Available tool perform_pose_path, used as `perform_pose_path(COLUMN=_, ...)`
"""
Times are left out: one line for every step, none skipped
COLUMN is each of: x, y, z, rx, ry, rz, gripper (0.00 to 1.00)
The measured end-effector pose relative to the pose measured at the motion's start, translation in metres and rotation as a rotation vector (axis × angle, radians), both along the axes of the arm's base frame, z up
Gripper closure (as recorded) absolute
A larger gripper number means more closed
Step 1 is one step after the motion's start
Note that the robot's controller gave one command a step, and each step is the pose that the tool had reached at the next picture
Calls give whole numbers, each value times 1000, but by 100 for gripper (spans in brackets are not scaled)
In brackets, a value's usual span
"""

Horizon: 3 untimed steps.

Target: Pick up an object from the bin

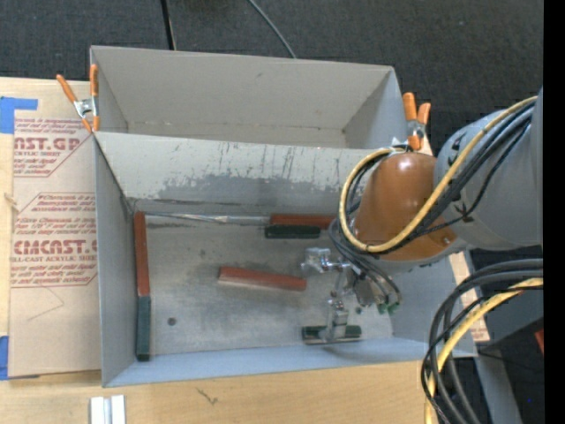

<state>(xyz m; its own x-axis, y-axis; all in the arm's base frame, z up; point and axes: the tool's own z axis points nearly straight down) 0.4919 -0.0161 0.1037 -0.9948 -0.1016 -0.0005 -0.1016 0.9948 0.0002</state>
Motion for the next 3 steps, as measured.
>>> perform_pose_path(x=1, y=2, z=-1, rx=1, ry=3, rz=-15, gripper=0)
perform_pose_path(x=4, y=26, z=-17, rx=0, ry=-1, rz=-26, gripper=0)
perform_pose_path(x=20, y=42, z=-26, rx=0, ry=0, rz=18, gripper=0)
